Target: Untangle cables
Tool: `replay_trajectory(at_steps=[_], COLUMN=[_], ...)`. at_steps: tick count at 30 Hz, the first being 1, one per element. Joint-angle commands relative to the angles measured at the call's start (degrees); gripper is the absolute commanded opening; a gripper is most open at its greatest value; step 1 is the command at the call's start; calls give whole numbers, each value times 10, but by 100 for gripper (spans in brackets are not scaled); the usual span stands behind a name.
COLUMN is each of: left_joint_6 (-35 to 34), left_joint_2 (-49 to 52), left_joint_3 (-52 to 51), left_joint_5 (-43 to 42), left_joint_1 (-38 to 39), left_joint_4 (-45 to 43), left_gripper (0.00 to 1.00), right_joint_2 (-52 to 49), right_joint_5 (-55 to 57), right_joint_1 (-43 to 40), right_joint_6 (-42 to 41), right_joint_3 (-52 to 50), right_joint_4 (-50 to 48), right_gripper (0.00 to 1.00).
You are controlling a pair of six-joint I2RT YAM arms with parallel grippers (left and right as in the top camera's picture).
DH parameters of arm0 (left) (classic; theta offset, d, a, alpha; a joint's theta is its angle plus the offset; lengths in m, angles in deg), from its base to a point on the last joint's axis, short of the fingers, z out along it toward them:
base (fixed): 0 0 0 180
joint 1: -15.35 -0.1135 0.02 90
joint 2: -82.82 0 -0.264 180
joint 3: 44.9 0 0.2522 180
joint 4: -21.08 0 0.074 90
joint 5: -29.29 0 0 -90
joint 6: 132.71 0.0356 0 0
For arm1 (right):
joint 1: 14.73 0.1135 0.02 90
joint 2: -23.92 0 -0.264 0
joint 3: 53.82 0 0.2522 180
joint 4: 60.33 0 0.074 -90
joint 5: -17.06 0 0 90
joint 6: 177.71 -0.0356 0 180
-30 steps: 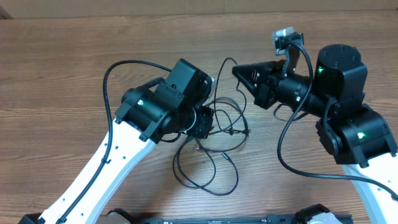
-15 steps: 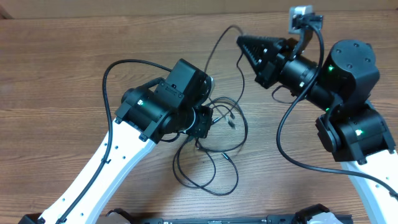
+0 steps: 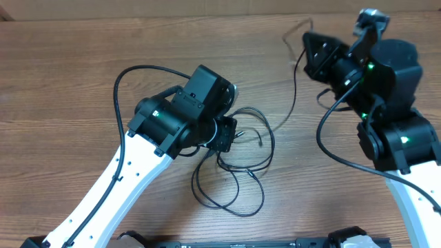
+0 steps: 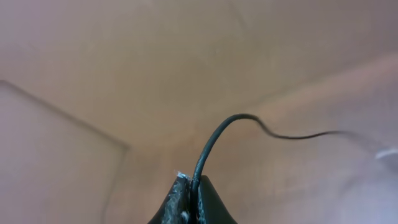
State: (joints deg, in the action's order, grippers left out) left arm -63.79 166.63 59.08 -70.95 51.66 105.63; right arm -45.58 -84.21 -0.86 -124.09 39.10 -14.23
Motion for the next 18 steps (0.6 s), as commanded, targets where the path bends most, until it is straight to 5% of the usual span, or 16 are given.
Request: replay_trajectory(at_steps=[1, 11, 18], left_joint_6=[-39, -32, 80], left_joint_2=[15, 49, 49], left_joint_3=[-2, -2, -2], left_joint_5=[53, -7, -202], left_joint_1=[-3, -56, -142], left_joint_4=[-10, -36, -30], left_gripper=[5, 6, 67], right_joint_2=[-19, -102, -129], right_joint_5=[-102, -368, -445], right_joint_1=[0, 0, 0], right_joint_6=[-6, 140, 159], right_joint_3=[14, 14, 14], right_joint_4=[28, 111, 87], right_gripper=[4, 4, 4])
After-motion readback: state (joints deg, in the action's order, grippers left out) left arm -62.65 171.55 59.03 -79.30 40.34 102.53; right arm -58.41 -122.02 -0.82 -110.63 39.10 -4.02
